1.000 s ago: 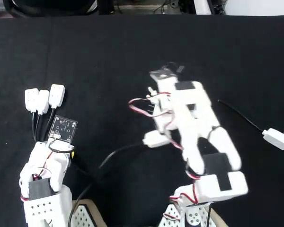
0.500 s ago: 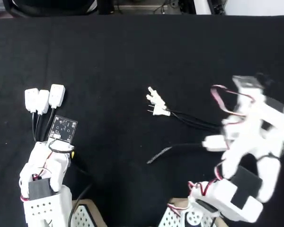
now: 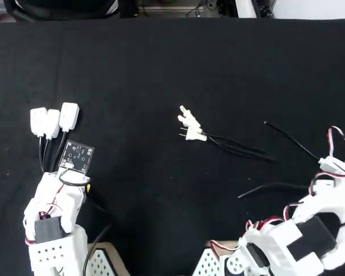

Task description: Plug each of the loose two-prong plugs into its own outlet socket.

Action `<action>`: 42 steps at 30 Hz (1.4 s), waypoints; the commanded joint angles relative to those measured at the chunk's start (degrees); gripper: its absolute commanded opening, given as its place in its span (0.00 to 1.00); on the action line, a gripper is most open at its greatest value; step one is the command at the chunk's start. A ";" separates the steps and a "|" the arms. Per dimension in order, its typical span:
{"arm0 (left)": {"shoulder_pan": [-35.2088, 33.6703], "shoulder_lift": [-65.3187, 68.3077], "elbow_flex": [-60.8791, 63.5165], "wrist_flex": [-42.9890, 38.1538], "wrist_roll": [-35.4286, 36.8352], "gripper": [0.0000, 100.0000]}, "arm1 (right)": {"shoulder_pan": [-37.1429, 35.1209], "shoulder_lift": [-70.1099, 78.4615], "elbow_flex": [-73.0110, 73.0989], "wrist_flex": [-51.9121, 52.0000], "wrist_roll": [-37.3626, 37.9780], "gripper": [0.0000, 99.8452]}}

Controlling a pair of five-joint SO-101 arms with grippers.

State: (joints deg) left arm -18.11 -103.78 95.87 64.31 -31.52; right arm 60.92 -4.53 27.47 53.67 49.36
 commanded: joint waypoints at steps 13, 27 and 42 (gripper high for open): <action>-0.57 -0.44 0.22 0.18 -0.35 0.18 | 3.34 -2.59 2.95 -6.86 0.79 0.04; -0.57 -0.44 -0.04 0.18 -0.35 0.18 | -0.09 -4.44 -9.63 14.24 -10.20 0.34; -0.57 -0.44 -0.13 0.26 -0.35 0.18 | -52.22 -14.37 -21.93 44.57 -34.81 0.34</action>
State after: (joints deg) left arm -18.11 -103.78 95.87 64.31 -31.52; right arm 25.49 -18.51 1.89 98.77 18.33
